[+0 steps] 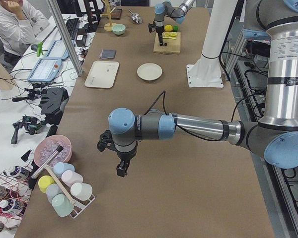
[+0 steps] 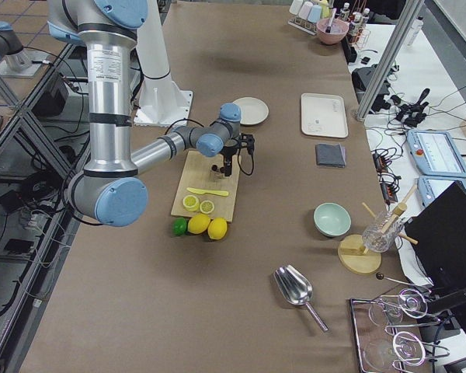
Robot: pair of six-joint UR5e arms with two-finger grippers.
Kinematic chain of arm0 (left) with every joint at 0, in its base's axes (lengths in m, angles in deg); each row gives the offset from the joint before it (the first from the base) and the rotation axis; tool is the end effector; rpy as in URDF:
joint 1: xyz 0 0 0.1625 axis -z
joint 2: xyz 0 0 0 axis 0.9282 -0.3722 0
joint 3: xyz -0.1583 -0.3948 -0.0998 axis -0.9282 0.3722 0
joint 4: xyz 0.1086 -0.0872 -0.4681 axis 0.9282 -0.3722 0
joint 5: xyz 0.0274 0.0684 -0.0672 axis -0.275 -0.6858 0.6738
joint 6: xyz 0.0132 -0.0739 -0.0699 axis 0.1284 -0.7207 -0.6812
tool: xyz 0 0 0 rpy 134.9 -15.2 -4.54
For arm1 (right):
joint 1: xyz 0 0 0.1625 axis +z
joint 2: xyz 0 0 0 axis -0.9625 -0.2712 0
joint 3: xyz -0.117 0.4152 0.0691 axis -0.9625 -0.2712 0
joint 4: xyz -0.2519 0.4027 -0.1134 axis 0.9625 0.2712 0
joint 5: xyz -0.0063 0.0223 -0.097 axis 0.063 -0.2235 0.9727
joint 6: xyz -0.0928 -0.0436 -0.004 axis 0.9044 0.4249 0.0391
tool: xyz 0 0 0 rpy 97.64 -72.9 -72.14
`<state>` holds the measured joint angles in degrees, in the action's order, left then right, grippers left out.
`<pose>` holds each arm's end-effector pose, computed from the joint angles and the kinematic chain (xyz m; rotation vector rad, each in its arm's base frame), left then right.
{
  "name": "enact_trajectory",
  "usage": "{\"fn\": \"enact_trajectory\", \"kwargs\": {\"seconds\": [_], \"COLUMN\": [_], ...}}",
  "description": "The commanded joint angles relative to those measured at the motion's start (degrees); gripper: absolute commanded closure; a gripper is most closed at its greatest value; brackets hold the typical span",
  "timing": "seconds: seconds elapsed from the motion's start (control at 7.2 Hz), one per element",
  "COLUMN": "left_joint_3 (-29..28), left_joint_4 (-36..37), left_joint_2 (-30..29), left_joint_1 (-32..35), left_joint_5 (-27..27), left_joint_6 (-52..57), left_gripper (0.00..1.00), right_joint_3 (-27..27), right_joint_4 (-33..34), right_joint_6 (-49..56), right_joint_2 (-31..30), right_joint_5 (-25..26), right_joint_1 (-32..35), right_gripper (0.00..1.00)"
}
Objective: Place red cherry on plate
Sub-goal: 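Lower the right gripper and grasp the cherries by their stems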
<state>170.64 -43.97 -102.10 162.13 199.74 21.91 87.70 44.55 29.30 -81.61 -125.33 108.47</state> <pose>-0.1023 -0.5500 0.6136 0.1387 0.7317 0.2585 -0.4227 -0.3948 0.4494 0.0032 -0.7829 -0.1291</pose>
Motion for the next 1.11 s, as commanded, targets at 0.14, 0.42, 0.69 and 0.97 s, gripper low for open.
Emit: {"fn": "enact_trajectory", "kwargs": {"seconds": [0.14, 0.42, 0.69, 0.97], "left_joint_3": [0.0, 0.0, -0.1, -0.1], "left_joint_4": [0.0, -0.1, 0.0, 0.0], "left_joint_2": [0.0, 0.0, 0.0, 0.0], "left_joint_1": [0.0, -0.1, -0.5, -0.6], "left_joint_5": [0.1, 0.0, 0.0, 0.1], "left_joint_6": [0.0, 0.1, 0.0, 0.0], "left_gripper": [0.02, 0.02, 0.02, 0.02], "right_joint_3": [0.1, 0.5, 1.5, 1.7], "right_joint_4": [-0.1, -0.1, 0.4, 11.0], "right_joint_6": [-0.7, -0.6, -0.6, 0.1], "right_joint_2": [-0.1, 0.3, 0.9, 8.4], "right_joint_5": [1.2, 1.1, 0.3, -3.5], "right_joint_1": [-1.2, -1.1, 0.8, 6.9], "right_gripper": [0.65, 1.0, 1.0, 1.0]}}
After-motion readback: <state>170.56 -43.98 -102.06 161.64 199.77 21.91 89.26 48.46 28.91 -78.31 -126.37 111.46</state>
